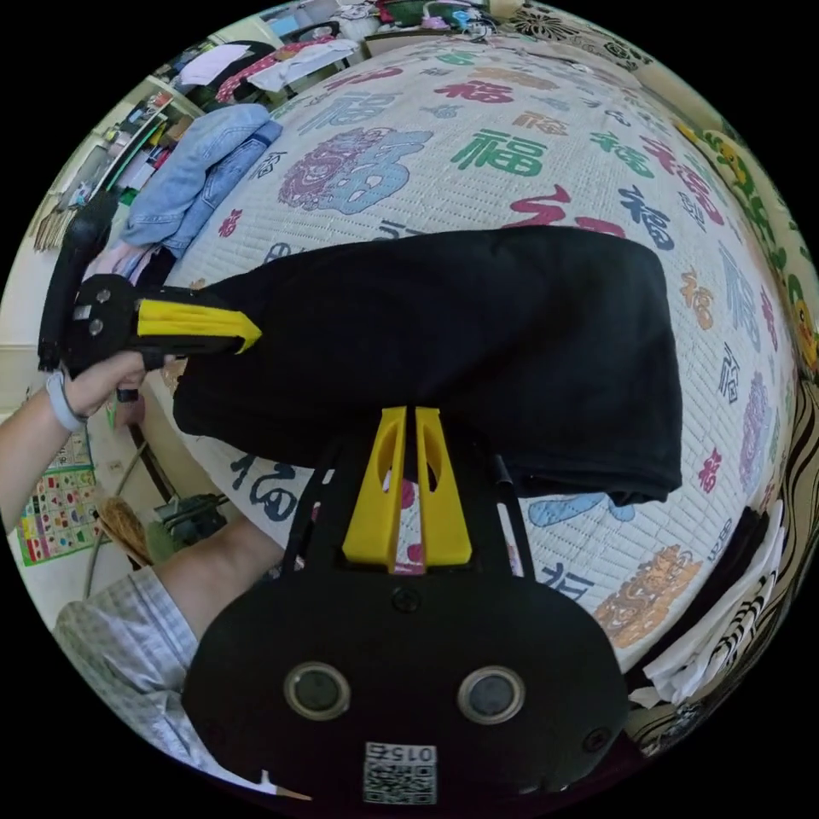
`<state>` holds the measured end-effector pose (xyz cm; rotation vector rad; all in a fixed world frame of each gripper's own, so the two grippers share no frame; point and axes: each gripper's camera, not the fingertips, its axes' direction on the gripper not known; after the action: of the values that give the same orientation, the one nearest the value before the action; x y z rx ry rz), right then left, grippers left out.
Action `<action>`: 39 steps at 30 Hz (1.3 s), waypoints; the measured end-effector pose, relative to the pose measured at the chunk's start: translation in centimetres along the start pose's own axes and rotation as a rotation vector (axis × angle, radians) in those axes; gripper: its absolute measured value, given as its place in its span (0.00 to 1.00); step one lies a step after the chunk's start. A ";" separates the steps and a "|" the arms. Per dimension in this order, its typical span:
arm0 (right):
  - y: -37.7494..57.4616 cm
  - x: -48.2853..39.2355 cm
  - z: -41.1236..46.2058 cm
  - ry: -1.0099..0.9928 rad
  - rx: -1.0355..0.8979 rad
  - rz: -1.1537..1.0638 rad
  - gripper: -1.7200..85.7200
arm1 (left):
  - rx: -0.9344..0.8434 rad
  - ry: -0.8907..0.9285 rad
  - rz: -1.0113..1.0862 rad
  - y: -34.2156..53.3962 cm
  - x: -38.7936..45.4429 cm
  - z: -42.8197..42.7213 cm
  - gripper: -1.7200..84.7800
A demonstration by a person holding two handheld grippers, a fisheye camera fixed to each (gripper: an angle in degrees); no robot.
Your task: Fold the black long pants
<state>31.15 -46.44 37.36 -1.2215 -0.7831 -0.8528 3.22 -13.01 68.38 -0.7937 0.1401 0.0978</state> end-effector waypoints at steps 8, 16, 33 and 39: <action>0.2 -2.1 -4.7 -0.146 0.158 -0.066 0.03 | 0.196 0.268 -0.282 3.4 -4.8 -5.0 0.08; 0.2 -7.2 1.9 -0.188 -0.076 -0.206 0.05 | 0.017 0.214 -0.224 3.2 -3.4 -1.2 0.05; 9.0 15.7 -5.1 -0.166 0.232 0.511 0.07 | 0.205 0.216 0.261 -11.9 5.2 -9.4 0.15; 10.1 21.2 -4.3 -0.230 0.226 0.534 0.10 | 0.055 0.236 0.631 -22.9 13.5 -7.6 0.15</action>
<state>50.32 -52.12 50.41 -1.2544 -0.6665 -0.1852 19.05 -33.98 77.04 -0.6806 0.6129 0.5948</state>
